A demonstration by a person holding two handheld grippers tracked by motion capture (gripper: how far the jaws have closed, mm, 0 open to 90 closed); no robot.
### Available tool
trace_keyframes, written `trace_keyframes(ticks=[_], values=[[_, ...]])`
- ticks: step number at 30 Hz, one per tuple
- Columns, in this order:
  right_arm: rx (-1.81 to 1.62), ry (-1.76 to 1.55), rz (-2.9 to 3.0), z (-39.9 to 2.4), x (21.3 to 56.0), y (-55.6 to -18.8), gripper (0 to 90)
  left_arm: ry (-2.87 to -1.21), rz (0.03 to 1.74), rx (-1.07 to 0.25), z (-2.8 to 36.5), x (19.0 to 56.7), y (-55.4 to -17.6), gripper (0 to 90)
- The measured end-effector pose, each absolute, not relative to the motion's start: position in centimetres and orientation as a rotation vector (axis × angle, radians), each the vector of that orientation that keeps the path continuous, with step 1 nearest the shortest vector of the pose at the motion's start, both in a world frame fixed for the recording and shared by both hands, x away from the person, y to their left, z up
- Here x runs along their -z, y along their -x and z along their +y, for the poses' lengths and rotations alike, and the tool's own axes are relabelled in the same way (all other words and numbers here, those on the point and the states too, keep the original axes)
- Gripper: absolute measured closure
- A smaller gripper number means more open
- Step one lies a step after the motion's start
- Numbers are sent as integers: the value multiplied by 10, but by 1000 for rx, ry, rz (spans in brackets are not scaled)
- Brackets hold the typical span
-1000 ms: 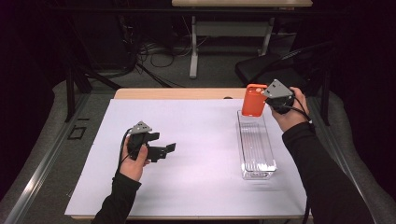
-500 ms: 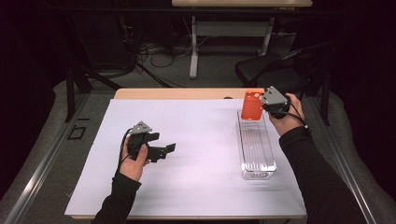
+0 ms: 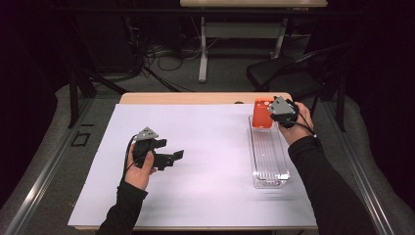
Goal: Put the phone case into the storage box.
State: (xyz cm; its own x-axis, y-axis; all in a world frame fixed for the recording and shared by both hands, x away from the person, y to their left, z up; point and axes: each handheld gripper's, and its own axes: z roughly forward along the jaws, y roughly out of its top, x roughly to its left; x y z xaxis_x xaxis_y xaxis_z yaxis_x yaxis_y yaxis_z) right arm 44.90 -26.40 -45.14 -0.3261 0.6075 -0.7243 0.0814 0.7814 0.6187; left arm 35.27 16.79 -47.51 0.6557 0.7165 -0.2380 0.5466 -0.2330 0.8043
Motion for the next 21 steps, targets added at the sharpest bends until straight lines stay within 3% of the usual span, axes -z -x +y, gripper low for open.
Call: trace_keyframes(ticks=[21], values=[[-555,-490,1857,-257,466,-452,811,-1921,993,-220,166,478,-353,152]])
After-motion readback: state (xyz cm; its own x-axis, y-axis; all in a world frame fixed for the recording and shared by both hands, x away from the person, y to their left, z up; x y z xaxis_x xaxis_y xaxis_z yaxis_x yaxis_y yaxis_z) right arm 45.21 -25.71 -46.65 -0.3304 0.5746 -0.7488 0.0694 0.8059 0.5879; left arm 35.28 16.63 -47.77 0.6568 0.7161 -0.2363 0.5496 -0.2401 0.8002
